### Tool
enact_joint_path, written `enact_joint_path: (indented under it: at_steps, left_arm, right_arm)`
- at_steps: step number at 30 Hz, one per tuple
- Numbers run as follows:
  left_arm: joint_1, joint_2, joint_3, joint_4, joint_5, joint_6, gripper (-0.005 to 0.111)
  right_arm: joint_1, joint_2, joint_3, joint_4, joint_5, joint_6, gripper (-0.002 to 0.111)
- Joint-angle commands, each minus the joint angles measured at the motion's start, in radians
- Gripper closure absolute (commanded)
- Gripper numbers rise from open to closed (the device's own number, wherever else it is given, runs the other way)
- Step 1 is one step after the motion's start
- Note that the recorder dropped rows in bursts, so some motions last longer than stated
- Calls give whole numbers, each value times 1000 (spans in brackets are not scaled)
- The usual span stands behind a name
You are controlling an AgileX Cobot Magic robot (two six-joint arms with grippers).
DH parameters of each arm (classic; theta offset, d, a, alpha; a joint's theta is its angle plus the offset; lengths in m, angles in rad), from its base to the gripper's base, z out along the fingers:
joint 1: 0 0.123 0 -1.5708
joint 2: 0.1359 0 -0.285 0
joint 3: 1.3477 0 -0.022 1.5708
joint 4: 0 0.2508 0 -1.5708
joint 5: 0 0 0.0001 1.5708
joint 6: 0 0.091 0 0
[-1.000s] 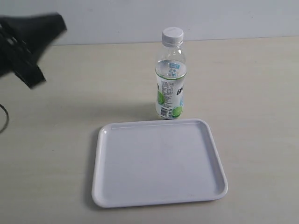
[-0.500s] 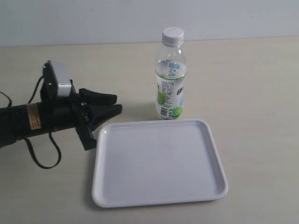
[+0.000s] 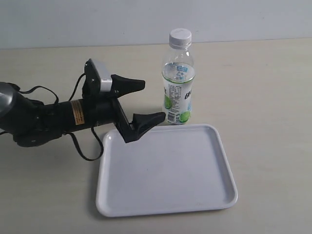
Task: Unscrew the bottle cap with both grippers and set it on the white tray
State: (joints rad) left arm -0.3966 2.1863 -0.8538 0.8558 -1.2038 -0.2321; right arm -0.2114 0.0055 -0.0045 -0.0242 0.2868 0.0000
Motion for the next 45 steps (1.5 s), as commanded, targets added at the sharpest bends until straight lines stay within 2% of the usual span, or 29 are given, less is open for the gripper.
enact_joint_path:
  at_steps: [1,3,7,21,29,38,40,42,44,45]
  left_arm:
    - [-33,47,-54,-32,-17,-14,3]
    - [-46,59,-73,-34,-15,-14,3]
    - [-88,105,-137,-102,82,-69,3]
    - [-166,166,-273,-110,186,-66,3]
    - [-173,220,-336,-115,186,-66,3]
    - [-173,224,-344,-122,184,-66,5]
    - [-173,222,-344,-123,177,-66,11]
    - [-173,222,-344,-137,169,-65,29]
    - [-173,222,-344,-147,164,-64,40]
    - [-173,222,-344,-157,156,-60,54]
  right_arm:
    - [-6,-6,4,-8,-3,0,108]
    - [-6,-6,4,-8,-3,0,108]
    - [-6,-6,4,-8,-3,0,108]
    - [-6,-6,4,-8,-6,0,108]
    - [-6,-6,4,-8,-5,0,108]
    - [-6,-6,4,-8,-5,0,108]
    - [-6,-6,4,-8,-5,0,108]
    - [-6,-6,4,-8,-5,0,108]
    - [-6,-6,4,-8,-5,0,108]
    - [-6,-6,4,-8,-5,0,108]
